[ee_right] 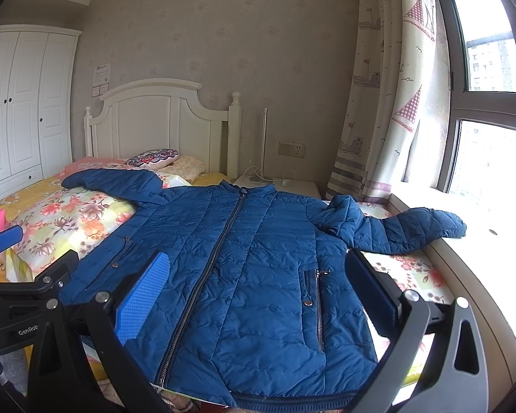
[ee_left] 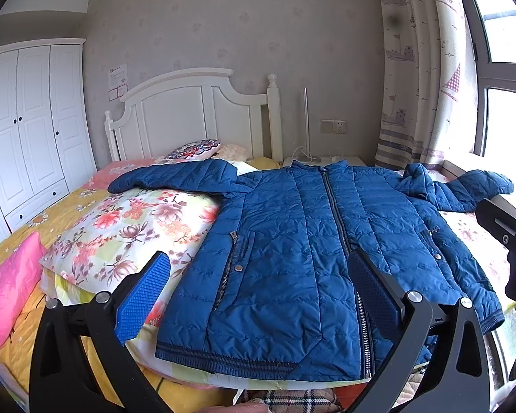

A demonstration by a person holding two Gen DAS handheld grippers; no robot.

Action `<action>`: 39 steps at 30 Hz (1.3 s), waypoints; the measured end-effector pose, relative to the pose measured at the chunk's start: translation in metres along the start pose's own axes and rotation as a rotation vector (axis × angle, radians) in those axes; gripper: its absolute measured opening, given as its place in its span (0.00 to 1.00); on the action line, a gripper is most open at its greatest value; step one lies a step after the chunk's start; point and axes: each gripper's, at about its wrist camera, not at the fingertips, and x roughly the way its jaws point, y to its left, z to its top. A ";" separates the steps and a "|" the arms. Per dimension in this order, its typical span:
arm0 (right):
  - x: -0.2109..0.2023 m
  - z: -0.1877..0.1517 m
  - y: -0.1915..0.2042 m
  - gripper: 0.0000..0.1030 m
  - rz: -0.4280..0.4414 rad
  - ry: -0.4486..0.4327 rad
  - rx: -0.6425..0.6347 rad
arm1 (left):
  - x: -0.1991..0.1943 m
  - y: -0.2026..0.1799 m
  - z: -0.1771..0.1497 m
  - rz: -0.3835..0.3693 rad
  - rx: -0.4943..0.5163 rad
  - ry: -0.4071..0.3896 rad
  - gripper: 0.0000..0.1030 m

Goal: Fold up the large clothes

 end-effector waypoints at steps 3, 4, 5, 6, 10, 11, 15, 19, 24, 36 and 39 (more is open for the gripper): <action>0.000 0.001 0.000 0.98 0.000 0.000 0.000 | 0.000 0.000 0.000 0.000 0.000 0.001 0.96; 0.000 0.001 0.000 0.98 0.001 -0.001 0.001 | 0.000 0.001 -0.001 0.000 -0.001 0.002 0.96; -0.001 0.001 0.000 0.98 0.001 -0.002 0.001 | -0.001 0.001 -0.001 0.000 0.000 0.001 0.96; -0.001 0.001 0.001 0.98 0.001 -0.002 0.001 | -0.001 0.001 -0.001 0.000 0.000 0.001 0.96; 0.000 0.001 -0.001 0.98 0.001 0.001 0.001 | 0.000 0.000 0.000 0.000 0.001 0.003 0.96; 0.000 0.001 0.000 0.98 0.001 0.002 0.001 | 0.000 0.001 0.000 0.000 0.001 0.003 0.96; 0.000 0.001 0.003 0.98 0.001 0.003 0.002 | 0.000 0.000 0.000 0.000 0.001 0.003 0.96; 0.000 0.001 0.000 0.98 0.002 0.001 0.002 | 0.000 0.000 0.000 0.000 0.002 0.004 0.96; 0.001 0.000 -0.001 0.98 0.004 0.002 0.002 | 0.000 0.000 -0.001 0.000 0.001 0.004 0.96; 0.000 0.000 0.002 0.98 0.008 0.001 0.002 | 0.001 0.001 -0.001 0.002 0.001 0.005 0.96; 0.000 0.000 0.002 0.98 0.008 0.001 0.002 | 0.001 0.003 -0.002 0.001 0.002 0.006 0.96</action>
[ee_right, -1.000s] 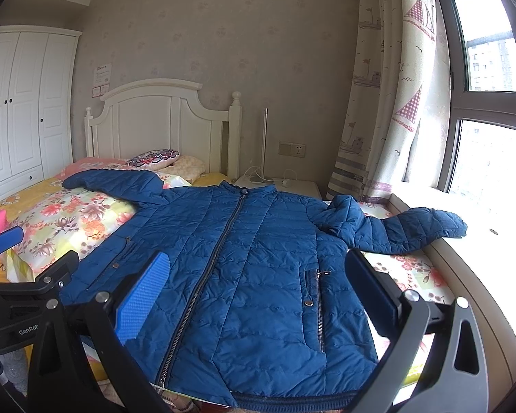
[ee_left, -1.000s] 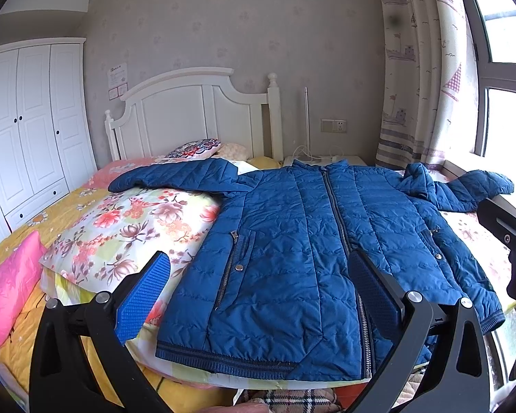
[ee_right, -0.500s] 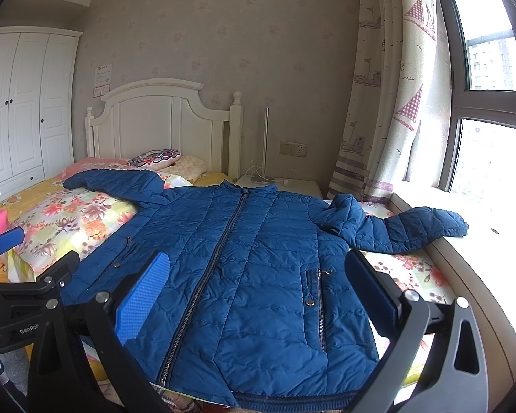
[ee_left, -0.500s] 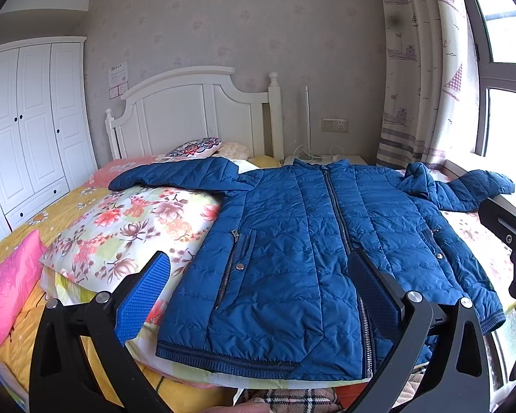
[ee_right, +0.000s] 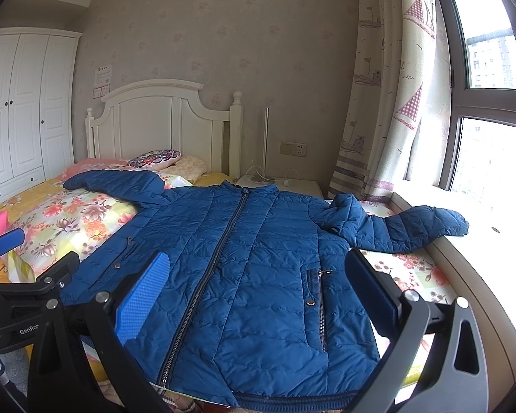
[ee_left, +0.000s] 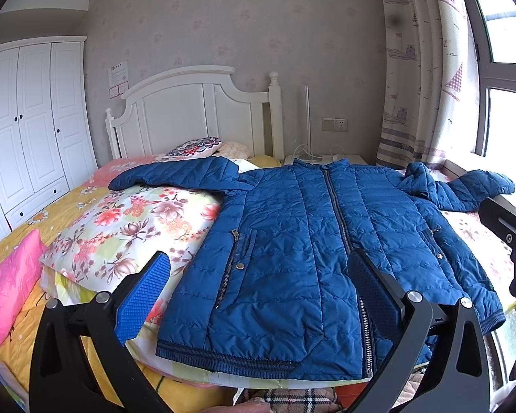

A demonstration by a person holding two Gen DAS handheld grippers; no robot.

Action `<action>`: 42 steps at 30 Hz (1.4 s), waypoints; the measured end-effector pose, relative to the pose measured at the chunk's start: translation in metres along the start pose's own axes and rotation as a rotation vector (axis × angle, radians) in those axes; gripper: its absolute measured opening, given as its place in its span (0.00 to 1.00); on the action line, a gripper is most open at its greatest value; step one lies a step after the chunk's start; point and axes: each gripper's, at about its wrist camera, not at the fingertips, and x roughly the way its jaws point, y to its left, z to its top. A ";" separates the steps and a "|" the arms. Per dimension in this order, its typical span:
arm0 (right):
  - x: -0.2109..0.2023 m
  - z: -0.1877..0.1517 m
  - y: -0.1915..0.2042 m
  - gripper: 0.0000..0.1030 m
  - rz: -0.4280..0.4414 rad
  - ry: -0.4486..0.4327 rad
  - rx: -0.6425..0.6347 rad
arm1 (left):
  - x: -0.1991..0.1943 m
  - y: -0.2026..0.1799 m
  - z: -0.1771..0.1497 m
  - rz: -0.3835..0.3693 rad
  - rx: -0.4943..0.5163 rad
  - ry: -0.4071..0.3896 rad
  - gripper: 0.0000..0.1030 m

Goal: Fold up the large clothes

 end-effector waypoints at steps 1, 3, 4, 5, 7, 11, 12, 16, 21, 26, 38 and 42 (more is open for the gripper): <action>0.000 0.000 0.001 0.98 0.000 0.000 0.000 | 0.000 -0.001 0.001 0.001 -0.001 0.001 0.96; 0.000 0.000 0.000 0.98 0.000 0.000 0.000 | 0.000 -0.001 0.001 0.001 -0.002 0.001 0.96; 0.000 0.000 0.000 0.98 0.000 0.000 0.001 | 0.000 0.000 0.000 0.001 -0.002 0.001 0.96; 0.000 0.000 0.000 0.98 0.000 0.000 0.001 | 0.000 -0.001 0.001 0.001 -0.001 0.001 0.96; 0.000 0.000 -0.001 0.98 0.000 0.001 0.002 | 0.000 0.000 0.001 0.001 -0.001 0.000 0.96; 0.001 -0.002 0.003 0.98 0.001 0.007 0.003 | 0.000 -0.001 0.001 0.001 -0.001 0.002 0.96; 0.001 -0.003 0.004 0.98 0.002 0.009 0.003 | 0.001 -0.001 0.000 0.001 0.000 0.003 0.96; 0.010 -0.006 -0.001 0.98 0.008 0.029 0.013 | 0.007 -0.001 -0.002 -0.001 0.007 0.017 0.96; 0.032 -0.010 -0.007 0.98 0.001 0.068 0.031 | 0.027 -0.005 -0.001 -0.003 0.017 0.051 0.96; 0.067 -0.012 -0.023 0.98 0.013 0.117 0.069 | 0.067 -0.020 0.012 -0.009 0.063 0.098 0.96; 0.217 -0.017 -0.221 0.98 -0.238 0.360 0.457 | 0.271 -0.069 0.086 -0.049 0.195 0.326 0.96; 0.264 -0.024 -0.304 0.98 -0.378 0.375 0.554 | 0.338 -0.070 0.089 -0.021 0.159 0.385 0.96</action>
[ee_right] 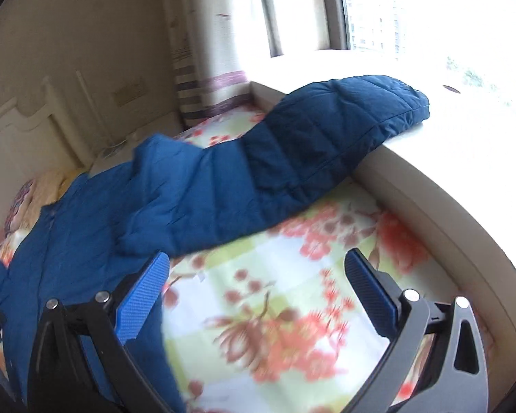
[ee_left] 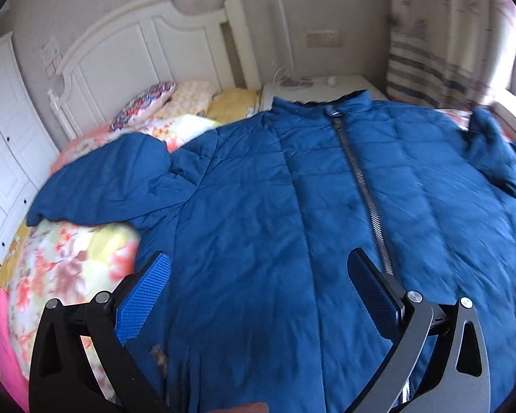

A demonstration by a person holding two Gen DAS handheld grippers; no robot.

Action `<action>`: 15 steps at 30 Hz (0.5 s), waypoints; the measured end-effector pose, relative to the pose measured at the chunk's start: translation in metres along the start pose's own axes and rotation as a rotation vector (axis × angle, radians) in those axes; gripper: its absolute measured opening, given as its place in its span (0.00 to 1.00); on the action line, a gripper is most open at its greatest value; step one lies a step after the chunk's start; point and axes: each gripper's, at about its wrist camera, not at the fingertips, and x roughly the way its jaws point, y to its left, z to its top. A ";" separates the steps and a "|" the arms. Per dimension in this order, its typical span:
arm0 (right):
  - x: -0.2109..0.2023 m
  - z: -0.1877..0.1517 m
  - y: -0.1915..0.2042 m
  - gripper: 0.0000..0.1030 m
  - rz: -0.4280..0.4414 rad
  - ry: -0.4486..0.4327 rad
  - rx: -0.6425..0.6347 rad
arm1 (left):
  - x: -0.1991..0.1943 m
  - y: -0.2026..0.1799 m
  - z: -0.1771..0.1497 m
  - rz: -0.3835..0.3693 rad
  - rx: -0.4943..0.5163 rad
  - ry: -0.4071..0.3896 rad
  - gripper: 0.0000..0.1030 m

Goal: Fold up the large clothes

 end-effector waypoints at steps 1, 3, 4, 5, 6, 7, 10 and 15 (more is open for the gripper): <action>0.021 0.013 -0.011 0.98 -0.021 0.014 0.031 | 0.013 0.001 0.001 -0.001 -0.005 0.019 0.96; 0.052 0.030 -0.027 0.96 -0.039 0.041 0.081 | 0.036 -0.001 0.001 -0.012 -0.005 0.062 0.96; 0.064 0.035 -0.032 0.93 -0.049 0.053 0.100 | 0.052 -0.003 -0.002 -0.028 -0.003 0.094 0.96; 0.080 0.042 -0.038 0.93 -0.062 0.072 0.119 | 0.058 -0.005 -0.005 -0.038 -0.002 0.110 0.96; 0.089 0.045 -0.042 0.92 -0.070 0.081 0.126 | 0.066 -0.005 -0.009 -0.057 -0.011 0.118 0.96; 0.101 0.050 -0.046 0.90 -0.088 0.085 0.127 | 0.066 -0.003 -0.011 -0.074 -0.030 0.111 0.96; 0.117 0.058 -0.043 0.86 -0.128 0.095 0.108 | 0.071 0.010 -0.015 -0.150 -0.093 0.121 0.96; 0.124 0.066 -0.045 0.17 -0.042 0.054 0.145 | 0.075 0.009 -0.013 -0.163 -0.090 0.130 0.96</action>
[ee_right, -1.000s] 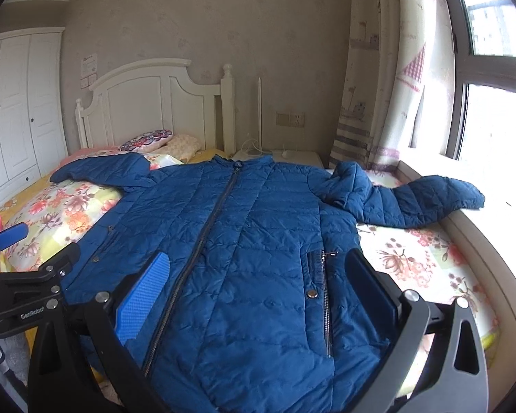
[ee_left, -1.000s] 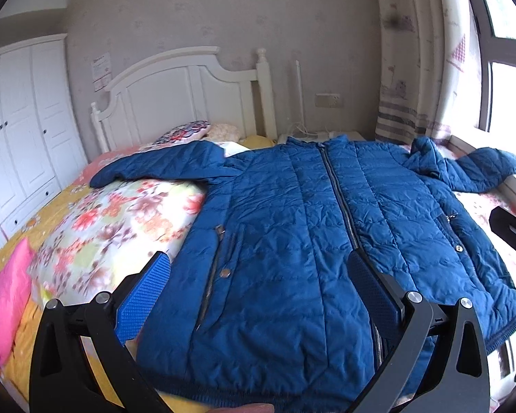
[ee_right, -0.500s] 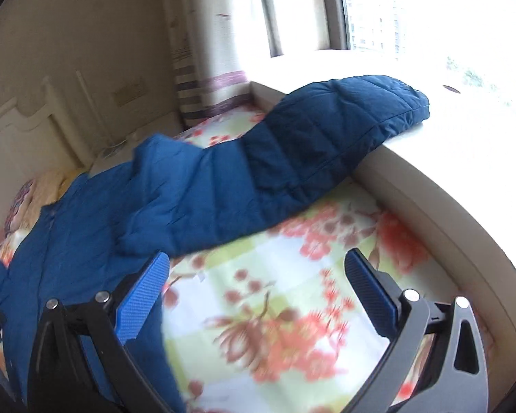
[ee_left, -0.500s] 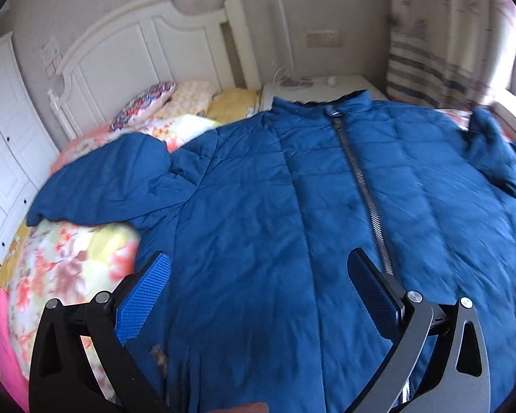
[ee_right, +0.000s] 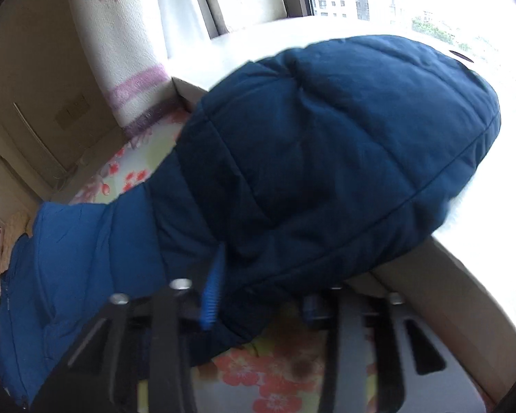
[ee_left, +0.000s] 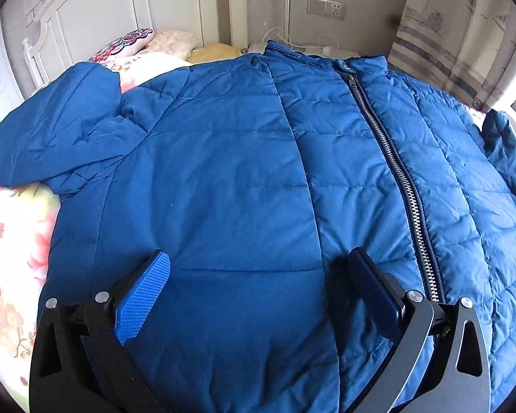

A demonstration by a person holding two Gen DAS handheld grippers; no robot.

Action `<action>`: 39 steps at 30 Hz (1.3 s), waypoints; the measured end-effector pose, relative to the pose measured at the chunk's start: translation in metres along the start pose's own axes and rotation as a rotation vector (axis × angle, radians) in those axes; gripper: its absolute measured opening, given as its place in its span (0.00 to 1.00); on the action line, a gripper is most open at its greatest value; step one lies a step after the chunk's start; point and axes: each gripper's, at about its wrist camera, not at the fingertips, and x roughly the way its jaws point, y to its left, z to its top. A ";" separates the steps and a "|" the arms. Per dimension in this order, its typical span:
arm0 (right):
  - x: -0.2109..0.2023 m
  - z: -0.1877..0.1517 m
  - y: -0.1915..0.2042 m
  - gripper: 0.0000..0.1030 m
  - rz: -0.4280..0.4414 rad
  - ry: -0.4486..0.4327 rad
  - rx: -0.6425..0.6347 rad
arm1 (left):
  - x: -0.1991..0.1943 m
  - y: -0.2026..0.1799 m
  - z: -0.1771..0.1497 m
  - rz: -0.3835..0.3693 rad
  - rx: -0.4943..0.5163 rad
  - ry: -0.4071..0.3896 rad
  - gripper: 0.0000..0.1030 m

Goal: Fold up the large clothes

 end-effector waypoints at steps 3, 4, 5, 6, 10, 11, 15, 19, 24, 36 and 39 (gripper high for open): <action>-0.040 0.000 0.033 0.10 0.063 -0.163 -0.093 | 0.003 0.000 0.004 -0.006 0.007 0.011 0.96; -0.052 0.000 0.048 0.09 0.082 -0.202 -0.141 | 0.004 -0.001 0.005 -0.007 0.010 0.011 0.96; -0.069 -0.002 0.073 0.09 0.111 -0.247 -0.205 | 0.004 0.000 0.005 -0.010 0.009 0.010 0.96; -0.084 -0.005 0.096 0.09 0.141 -0.284 -0.262 | 0.004 0.000 0.006 -0.015 0.008 0.009 0.96; -0.130 -0.047 0.212 0.08 0.311 -0.333 -0.588 | 0.002 0.005 0.005 -0.044 -0.013 -0.003 0.96; -0.134 -0.068 0.244 0.08 0.366 -0.317 -0.689 | 0.001 0.008 0.004 -0.054 -0.023 -0.008 0.96; -0.102 -0.154 0.328 0.10 0.440 -0.094 -0.967 | -0.005 0.030 0.003 -0.135 -0.135 -0.049 0.96; -0.046 -0.218 0.345 0.28 0.387 0.147 -1.060 | -0.006 0.036 0.003 -0.170 -0.172 -0.062 0.96; -0.082 -0.208 0.310 0.69 0.530 0.236 -0.953 | -0.003 0.030 0.005 -0.152 -0.157 -0.059 0.96; -0.092 -0.109 0.185 0.45 0.679 0.135 -0.460 | -0.060 -0.023 0.013 -0.231 0.033 -0.214 0.96; -0.088 -0.093 0.177 0.45 0.610 0.092 -0.408 | -0.080 -0.085 0.020 -0.227 0.254 -0.267 0.96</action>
